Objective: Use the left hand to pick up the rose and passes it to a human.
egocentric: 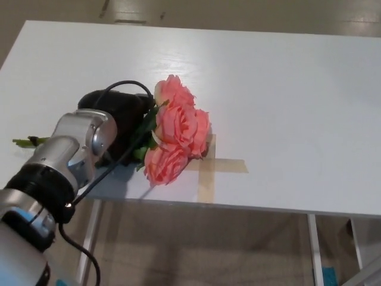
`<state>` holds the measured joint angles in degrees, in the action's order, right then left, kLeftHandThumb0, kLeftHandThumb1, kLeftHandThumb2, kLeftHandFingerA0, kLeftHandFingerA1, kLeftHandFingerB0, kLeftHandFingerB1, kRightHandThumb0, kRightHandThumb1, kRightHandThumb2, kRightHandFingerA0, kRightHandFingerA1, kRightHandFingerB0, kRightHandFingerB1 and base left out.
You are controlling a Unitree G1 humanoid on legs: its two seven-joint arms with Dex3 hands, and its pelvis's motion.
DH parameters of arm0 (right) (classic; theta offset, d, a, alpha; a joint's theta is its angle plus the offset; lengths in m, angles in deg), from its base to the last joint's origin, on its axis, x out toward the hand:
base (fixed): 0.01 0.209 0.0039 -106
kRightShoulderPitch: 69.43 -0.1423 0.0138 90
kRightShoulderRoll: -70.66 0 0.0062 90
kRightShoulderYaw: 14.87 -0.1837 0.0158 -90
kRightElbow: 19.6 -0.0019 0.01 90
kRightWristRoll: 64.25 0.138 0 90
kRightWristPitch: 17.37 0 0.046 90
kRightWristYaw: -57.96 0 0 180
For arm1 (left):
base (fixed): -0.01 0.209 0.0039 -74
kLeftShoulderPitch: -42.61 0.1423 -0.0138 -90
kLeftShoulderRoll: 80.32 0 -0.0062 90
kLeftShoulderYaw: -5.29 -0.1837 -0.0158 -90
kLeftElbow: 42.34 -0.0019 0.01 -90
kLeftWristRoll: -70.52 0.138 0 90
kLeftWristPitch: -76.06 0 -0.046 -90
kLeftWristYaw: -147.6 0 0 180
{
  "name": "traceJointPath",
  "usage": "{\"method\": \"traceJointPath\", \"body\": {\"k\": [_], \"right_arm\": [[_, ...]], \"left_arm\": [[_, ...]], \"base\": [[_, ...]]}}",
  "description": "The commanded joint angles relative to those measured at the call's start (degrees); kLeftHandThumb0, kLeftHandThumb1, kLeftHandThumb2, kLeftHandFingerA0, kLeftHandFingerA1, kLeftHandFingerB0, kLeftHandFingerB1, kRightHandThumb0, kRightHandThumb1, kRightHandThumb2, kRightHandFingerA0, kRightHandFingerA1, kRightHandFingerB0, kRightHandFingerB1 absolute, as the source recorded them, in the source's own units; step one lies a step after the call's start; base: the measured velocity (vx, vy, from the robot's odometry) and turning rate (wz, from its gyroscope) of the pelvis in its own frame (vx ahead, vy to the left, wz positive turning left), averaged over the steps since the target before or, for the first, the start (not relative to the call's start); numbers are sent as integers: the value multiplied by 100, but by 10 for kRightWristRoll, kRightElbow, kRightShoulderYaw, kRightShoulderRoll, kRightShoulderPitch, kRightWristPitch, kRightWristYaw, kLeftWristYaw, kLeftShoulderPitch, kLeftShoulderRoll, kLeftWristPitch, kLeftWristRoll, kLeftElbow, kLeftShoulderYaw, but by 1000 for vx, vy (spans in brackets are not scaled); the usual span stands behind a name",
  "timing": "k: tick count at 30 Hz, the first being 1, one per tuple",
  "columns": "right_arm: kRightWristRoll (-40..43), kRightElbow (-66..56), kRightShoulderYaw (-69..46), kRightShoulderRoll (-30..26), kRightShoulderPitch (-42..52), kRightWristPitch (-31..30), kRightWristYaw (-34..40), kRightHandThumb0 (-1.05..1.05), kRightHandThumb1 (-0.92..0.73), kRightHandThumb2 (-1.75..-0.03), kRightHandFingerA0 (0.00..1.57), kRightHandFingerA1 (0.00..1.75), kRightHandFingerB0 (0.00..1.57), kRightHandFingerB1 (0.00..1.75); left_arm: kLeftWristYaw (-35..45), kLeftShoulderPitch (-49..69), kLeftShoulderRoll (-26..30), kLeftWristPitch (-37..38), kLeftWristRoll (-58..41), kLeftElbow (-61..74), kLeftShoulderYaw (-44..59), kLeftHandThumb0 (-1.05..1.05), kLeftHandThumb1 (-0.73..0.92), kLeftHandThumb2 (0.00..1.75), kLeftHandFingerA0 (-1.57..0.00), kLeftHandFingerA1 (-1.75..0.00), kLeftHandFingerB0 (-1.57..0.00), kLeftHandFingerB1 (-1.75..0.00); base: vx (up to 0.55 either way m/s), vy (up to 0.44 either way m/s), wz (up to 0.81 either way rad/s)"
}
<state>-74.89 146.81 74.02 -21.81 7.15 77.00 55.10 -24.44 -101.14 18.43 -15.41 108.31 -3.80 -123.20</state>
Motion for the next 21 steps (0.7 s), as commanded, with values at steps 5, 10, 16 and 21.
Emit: {"method": "traceJointPath", "body": {"k": [5,10,16,21], "right_arm": [[-9,3,12,-7,15,-6,-12,-41,-62,-59,67,47,55,41],[-11,3,20,-10,15,-6,-13,-41,-63,-59,65,46,55,42],[-10,3,23,-10,11,-7,-12,-41,-63,-59,65,46,56,42],[-12,3,26,-9,11,-8,-10,-41,-63,-59,66,47,56,42]], "left_arm": [[30,31,-12,22,11,34,11,-19,67,60,-73,-120,-63,-43],[33,33,-7,19,18,47,13,-22,67,60,-82,-97,-53,-41],[6,37,-3,30,18,49,27,-21,68,60,-84,-102,-54,-41],[-8,41,3,42,18,62,44,-29,62,72,-81,-119,-53,-48]], "base": [[0,0,0],[0,0,0],[0,0,0],[0,0,0]]}}
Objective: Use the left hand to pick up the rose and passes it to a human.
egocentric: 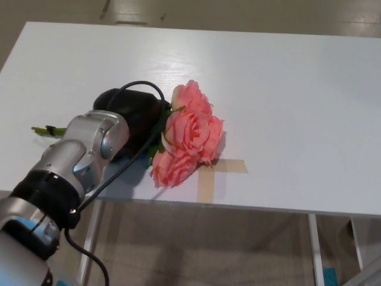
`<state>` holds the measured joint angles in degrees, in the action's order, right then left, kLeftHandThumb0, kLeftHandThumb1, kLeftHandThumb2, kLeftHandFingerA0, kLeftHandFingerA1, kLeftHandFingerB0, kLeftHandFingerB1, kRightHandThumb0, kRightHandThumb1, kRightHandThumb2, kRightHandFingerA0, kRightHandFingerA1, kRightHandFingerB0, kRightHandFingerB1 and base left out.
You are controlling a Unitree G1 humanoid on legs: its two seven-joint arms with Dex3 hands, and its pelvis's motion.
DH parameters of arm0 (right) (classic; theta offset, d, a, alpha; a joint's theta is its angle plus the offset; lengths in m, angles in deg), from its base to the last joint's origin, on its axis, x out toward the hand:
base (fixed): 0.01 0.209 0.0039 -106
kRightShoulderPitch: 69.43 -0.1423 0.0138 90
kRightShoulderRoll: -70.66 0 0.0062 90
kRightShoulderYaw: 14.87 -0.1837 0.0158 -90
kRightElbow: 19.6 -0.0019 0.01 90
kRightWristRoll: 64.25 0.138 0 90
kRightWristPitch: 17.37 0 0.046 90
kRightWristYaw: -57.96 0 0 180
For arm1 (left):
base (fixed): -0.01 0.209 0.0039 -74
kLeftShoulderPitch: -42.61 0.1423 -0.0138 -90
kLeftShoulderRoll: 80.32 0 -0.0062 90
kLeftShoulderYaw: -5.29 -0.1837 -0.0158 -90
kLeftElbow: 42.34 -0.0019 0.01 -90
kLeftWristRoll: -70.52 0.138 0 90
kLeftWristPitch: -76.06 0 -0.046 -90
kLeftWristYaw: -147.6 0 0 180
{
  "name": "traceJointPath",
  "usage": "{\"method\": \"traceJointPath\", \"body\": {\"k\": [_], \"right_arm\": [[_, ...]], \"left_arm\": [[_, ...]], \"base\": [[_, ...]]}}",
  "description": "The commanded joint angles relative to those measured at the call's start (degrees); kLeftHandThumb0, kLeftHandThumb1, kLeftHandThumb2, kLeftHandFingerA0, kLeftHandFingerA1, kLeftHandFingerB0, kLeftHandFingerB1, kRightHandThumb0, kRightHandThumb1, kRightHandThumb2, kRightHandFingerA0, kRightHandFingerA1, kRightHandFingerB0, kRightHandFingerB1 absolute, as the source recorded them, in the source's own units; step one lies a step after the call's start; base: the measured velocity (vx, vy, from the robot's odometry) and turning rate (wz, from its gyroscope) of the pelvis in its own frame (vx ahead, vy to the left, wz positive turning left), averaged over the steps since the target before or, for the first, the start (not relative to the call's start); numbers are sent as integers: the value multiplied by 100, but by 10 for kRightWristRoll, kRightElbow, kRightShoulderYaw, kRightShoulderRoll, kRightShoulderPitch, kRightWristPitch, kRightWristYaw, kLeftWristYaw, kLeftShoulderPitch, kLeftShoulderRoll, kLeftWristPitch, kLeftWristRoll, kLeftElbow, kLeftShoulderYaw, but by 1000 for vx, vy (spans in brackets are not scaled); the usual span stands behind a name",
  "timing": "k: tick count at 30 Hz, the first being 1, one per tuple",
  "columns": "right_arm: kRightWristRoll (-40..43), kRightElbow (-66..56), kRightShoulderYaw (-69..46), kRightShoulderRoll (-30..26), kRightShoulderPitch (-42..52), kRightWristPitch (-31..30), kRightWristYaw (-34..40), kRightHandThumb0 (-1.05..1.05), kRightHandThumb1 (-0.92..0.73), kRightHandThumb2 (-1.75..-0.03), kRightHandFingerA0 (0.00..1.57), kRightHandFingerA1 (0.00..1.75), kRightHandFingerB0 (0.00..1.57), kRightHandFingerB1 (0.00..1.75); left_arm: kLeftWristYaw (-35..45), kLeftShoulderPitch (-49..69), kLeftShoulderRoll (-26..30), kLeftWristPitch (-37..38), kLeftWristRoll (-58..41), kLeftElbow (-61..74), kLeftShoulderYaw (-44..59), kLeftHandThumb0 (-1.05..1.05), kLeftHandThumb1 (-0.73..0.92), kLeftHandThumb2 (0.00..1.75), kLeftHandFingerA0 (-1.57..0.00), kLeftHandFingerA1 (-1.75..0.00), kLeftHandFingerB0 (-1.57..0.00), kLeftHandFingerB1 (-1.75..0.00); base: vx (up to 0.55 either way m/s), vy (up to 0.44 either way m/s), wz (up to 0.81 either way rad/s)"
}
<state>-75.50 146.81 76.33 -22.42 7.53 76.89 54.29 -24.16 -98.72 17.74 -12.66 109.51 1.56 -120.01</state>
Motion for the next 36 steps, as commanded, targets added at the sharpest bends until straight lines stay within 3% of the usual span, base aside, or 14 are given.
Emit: {"method": "traceJointPath", "body": {"k": [1,4,7,8,10,12,13,14,19,20,27,28,35,36], "right_arm": [[-6,3,3,-3,7,-6,-2,-41,-63,-59,66,47,55,41],[-4,4,2,-2,7,-7,-2,-41,-63,-59,66,47,55,41],[-4,4,0,-2,7,-7,-2,-41,-63,-59,66,47,55,41],[-4,4,0,-2,8,-5,-1,-41,-63,-59,66,47,55,41],[-4,4,-1,-2,7,-6,-1,-41,-63,-59,66,47,55,41],[-4,4,-2,-1,7,-6,-1,-41,-63,-59,66,47,55,41],[-5,4,-2,-2,8,-7,-1,-41,-63,-59,66,47,55,41],[-5,4,-1,-2,9,-7,-2,-41,-63,-59,66,47,55,41],[-7,4,-1,-3,9,-7,-3,-41,-63,-59,66,47,55,41],[-9,4,2,-3,12,-7,-6,-41,-64,-59,66,47,56,42],[-11,4,5,-3,12,-8,-7,-41,-64,-59,66,46,56,42],[-13,4,6,-1,11,-10,-6,-41,-64,-59,67,46,56,42],[-14,5,6,1,10,-10,-5,-41,-64,-59,67,46,55,42],[-13,5,6,2,8,-10,-5,-41,-64,-59,67,46,55,41]], "left_arm": [[-16,18,14,19,8,16,17,-20,68,61,-75,-129,-56,-42],[-29,17,24,32,5,45,38,-28,61,71,-82,-120,-54,-48],[-35,17,26,39,5,55,51,-19,67,60,-81,-124,-58,-42],[-48,11,35,58,-17,89,83,-21,74,63,-85,-128,-87,-58],[-47,9,38,76,-35,113,113,-18,74,65,-77,-150,-81,-95],[-42,11,37,83,-40,128,133,-18,74,65,-77,-150,-81,-95],[-35,7,37,89,-61,142,154,-30,61,83,-95,-136,-84,-75],[-30,6,36,94,-74,151,170,-16,76,64,-74,-158,-84,-85],[-21,9,29,106,-84,160,200,-15,78,64,-74,-159,-87,-76],[-13,13,18,111,-124,170,226,-16,82,64,-71,-160,-68,-121],[31,22,-12,86,-180,185,273,-16,82,66,-66,-154,-73,-110],[70,25,-31,49,-240,193,303,-18,82,67,-66,-150,-79,-97],[159,15,-101,-97,-396,225,393,-19,84,64,-81,-143,-78,-103],[164,7,-114,-139,-423,230,409,-19,82,67,-89,-139,-83,-91]], "base": [[0,0,0],[0,0,0],[0,0,0],[0,0,0],[0,0,0],[0,0,0],[0,0,0],[0,0,0],[0,0,0],[0,0,0],[0,0,0],[0,0,0],[0,0,0],[0,0,0]]}}
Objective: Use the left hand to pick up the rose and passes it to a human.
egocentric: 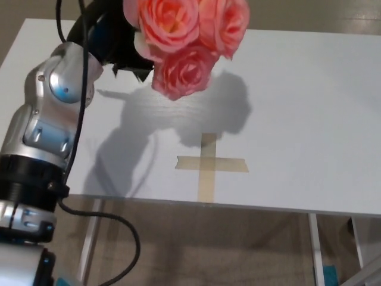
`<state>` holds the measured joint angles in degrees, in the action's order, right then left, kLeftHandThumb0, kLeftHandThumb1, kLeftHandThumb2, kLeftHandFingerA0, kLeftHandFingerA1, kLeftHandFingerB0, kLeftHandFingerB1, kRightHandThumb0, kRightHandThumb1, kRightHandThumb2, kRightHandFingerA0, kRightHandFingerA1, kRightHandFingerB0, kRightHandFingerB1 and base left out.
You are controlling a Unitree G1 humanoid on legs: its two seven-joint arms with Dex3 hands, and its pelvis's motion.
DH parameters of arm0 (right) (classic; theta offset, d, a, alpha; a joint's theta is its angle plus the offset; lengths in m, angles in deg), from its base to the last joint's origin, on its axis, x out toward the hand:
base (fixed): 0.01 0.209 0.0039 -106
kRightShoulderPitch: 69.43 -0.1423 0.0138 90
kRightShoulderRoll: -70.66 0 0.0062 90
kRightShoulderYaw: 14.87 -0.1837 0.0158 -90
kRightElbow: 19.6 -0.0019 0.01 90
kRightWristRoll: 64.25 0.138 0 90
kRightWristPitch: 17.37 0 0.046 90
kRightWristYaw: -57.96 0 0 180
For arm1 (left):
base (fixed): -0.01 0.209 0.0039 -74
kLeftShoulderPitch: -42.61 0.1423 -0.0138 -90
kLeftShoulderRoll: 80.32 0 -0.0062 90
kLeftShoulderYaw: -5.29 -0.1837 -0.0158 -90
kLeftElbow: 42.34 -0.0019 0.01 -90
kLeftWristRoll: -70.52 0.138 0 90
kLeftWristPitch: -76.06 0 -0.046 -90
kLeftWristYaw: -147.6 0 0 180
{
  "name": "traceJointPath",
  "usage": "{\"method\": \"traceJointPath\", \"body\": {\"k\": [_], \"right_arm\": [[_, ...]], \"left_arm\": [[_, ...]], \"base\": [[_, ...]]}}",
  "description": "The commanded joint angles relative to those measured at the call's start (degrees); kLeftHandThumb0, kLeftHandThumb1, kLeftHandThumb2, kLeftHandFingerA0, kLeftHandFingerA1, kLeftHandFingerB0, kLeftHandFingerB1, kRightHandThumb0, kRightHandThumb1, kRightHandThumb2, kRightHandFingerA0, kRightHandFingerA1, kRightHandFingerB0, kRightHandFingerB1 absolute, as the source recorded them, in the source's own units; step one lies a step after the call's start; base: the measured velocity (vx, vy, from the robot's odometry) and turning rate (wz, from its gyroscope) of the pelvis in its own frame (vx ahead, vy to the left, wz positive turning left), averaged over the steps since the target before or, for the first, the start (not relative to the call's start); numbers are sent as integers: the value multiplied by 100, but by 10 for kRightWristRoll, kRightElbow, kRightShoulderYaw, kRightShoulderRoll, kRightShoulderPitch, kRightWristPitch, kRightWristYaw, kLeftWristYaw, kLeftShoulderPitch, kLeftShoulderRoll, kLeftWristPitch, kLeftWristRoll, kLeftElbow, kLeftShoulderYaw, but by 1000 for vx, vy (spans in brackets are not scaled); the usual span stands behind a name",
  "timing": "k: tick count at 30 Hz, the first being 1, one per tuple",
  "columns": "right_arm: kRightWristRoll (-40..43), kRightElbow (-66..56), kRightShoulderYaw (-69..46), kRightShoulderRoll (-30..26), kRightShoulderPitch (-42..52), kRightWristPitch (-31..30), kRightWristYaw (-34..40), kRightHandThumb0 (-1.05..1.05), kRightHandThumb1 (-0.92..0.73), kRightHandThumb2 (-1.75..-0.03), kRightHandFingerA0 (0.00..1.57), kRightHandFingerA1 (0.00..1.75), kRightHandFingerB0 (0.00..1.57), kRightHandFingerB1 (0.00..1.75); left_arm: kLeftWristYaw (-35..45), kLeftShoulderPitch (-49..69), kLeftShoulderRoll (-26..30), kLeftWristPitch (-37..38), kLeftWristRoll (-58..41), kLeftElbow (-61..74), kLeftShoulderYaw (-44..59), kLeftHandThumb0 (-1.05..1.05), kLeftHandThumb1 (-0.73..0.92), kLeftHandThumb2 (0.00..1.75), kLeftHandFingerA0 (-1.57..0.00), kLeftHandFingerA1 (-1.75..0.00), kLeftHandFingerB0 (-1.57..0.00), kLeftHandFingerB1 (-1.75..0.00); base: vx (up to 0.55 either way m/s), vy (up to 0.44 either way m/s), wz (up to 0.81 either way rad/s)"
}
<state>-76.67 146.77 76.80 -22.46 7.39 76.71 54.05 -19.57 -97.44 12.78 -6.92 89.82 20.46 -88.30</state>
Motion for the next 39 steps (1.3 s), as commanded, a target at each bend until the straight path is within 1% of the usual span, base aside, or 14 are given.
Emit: {"method": "traceJointPath", "body": {"k": [1,3,6,7,9,14,15,17,20,21,23,26,28,39], "right_arm": [[-1,5,1,2,9,-8,-3,-41,-64,-59,67,46,55,41],[-2,5,1,2,8,-7,-4,-41,-64,-59,66,46,54,41],[-2,5,1,2,7,-7,-5,-41,-64,-59,66,46,54,41],[-2,5,1,2,7,-7,-5,-41,-64,-59,64,46,54,41],[-2,5,1,2,5,-9,-6,-41,-64,-59,65,46,54,41],[-3,5,1,2,4,-9,-7,-41,-64,-59,65,46,54,41],[-3,5,2,2,4,-10,-8,-41,-64,-59,65,46,54,41],[-5,5,4,1,4,-10,-9,-41,-64,-59,65,46,54,41],[-5,5,4,1,4,-10,-9,-41,-64,-59,65,46,54,41],[-7,5,6,1,4,-10,-9,-41,-64,-59,65,46,55,41],[-7,5,5,1,3,-10,-9,-41,-64,-59,65,46,55,41],[-7,5,5,2,1,-10,-9,-41,-64,-59,66,46,56,42],[-8,5,6,1,0,-11,-9,-41,-64,-59,66,46,57,42],[-6,3,5,4,-1,-13,-12,-41,-64,-59,66,46,57,42]], "left_arm": [[122,-9,-71,-216,-236,45,101,-19,82,67,-89,-139,-83,-91],[123,-17,-88,-248,-258,44,116,-18,80,65,-92,-138,-86,-85],[125,-19,-96,-261,-257,48,125,-18,80,65,-92,-138,-86,-85],[118,-19,-107,-271,-264,52,130,-17,80,67,-89,-144,-85,-87],[104,-20,-129,-297,-278,63,144,-17,82,64,-90,-142,-85,-87],[107,-20,-135,-312,-278,70,152,-16,82,64,-90,-142,-85,-87],[102,-22,-146,-331,-294,75,163,-16,82,67,-92,-143,-86,-86],[93,-24,-160,-361,-309,85,175,-16,83,64,-95,-140,-86,-85],[94,-24,-161,-369,-308,90,177,-16,83,64,-95,-140,-86,-85],[89,-25,-170,-387,-320,95,184,-16,83,64,-99,-139,-86,-85],[84,-27,-176,-402,-324,101,189,-15,83,64,-100,-138,-86,-85],[81,-32,-181,-412,-328,100,194,-13,81,64,-101,-136,-88,-79],[85,-31,-186,-404,-323,96,187,-14,82,65,-102,-142,-87,-83],[88,-15,-187,-413,-326,108,155,-16,82,64,-96,-140,-85,-87]], "base": [[0,0,0],[0,0,0],[0,0,0],[0,0,0],[0,0,0],[0,0,0],[0,0,0],[0,0,0],[0,0,0],[0,0,0],[0,0,0],[0,0,0],[0,0,0],[0,0,0]]}}
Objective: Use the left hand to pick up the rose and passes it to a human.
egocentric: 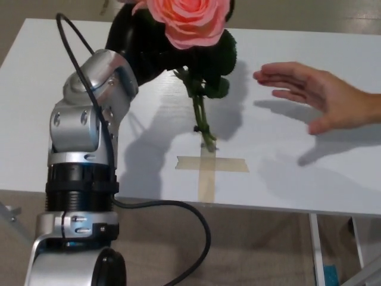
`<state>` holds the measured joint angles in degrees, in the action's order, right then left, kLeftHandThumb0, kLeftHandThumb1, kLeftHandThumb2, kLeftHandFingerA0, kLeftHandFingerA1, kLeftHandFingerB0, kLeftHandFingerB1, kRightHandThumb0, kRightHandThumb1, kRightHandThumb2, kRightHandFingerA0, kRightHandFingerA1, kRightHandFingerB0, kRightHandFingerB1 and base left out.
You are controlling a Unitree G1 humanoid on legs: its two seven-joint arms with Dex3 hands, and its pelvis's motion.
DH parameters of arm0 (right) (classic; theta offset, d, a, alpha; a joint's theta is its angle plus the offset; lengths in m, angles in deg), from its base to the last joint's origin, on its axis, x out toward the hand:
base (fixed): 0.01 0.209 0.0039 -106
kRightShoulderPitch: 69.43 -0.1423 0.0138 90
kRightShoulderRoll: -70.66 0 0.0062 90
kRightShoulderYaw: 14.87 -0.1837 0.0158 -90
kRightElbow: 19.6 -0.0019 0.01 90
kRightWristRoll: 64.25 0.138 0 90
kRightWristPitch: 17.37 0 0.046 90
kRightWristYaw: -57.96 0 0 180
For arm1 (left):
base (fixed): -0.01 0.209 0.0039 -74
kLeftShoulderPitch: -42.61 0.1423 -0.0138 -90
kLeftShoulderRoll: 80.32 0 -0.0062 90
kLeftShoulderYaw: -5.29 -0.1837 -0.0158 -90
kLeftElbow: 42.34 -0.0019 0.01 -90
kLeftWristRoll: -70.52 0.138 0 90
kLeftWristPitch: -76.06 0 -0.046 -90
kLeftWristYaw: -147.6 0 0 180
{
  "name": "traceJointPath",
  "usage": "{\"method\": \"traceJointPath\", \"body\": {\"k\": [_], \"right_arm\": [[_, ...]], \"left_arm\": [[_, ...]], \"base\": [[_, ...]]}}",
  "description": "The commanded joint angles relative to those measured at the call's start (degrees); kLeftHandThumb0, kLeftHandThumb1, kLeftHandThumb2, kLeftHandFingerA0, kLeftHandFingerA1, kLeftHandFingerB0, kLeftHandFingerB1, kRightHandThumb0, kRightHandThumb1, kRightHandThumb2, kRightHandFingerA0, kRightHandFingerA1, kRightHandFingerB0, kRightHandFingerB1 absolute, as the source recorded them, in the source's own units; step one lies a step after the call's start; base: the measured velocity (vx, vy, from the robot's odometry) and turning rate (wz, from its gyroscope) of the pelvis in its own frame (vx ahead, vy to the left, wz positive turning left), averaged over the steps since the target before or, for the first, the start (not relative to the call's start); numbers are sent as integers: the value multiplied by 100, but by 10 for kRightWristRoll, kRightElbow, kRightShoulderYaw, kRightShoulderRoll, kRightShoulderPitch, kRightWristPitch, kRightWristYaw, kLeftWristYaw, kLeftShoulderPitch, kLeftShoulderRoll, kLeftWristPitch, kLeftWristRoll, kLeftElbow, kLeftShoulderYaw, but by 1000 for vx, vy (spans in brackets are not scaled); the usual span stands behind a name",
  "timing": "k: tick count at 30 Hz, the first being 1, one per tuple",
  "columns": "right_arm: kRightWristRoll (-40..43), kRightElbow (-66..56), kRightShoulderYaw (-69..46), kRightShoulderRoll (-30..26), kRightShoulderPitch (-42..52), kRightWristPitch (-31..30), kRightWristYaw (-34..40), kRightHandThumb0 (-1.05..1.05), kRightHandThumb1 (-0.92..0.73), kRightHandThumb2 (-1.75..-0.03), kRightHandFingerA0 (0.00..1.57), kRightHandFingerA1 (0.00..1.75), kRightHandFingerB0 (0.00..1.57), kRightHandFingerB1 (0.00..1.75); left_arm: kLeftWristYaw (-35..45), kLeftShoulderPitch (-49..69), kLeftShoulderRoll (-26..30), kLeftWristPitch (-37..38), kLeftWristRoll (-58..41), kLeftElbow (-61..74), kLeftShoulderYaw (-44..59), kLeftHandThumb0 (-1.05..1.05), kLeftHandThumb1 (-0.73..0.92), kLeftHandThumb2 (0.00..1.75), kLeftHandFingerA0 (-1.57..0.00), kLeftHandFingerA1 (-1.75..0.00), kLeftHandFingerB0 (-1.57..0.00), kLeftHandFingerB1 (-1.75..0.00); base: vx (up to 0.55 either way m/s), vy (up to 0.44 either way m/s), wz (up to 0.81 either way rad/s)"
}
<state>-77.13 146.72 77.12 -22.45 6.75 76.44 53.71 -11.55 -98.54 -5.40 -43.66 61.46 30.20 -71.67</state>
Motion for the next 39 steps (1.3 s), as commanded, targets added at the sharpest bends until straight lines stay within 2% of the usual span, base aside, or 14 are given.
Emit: {"method": "traceJointPath", "body": {"k": [1,5,6,19,27,29,39], "right_arm": [[-1,4,2,4,5,-10,-9,-41,-64,-59,66,46,57,42],[-1,4,2,4,5,-11,-9,-41,-64,-59,66,46,57,42],[-3,4,4,4,6,-10,-10,-41,-64,-59,66,46,56,41],[-4,4,10,1,7,-9,-12,-42,-64,-60,66,46,56,41],[-2,4,11,3,3,-11,-13,-42,-64,-60,66,46,56,41],[3,3,6,-1,-6,-13,-15,-42,-65,-60,66,46,56,41],[7,4,-5,-1,-9,-14,-23,-42,-65,-60,66,46,55,41]], "left_arm": [[8,-3,-4,-43,-44,11,-14,-16,82,64,-96,-140,-85,-87],[4,-2,-1,-45,-50,12,-17,-16,82,64,-96,-140,-85,-87],[16,3,5,-33,-47,8,-24,-15,83,64,-96,-142,-85,-93],[19,5,14,-25,-58,3,-37,-15,82,67,-94,-144,-85,-93],[1,-17,-23,-11,-57,-18,-62,-13,83,66,-95,-144,-83,-96],[-7,-45,-48,11,-51,-58,-72,-14,84,65,-93,-145,-79,-101],[-16,-99,-88,47,-43,-148,-96,-14,84,65,-92,-145,-78,-100]], "base": [[0,0,0],[0,0,0],[0,0,0],[0,0,0],[0,0,0],[0,0,0],[0,0,0]]}}
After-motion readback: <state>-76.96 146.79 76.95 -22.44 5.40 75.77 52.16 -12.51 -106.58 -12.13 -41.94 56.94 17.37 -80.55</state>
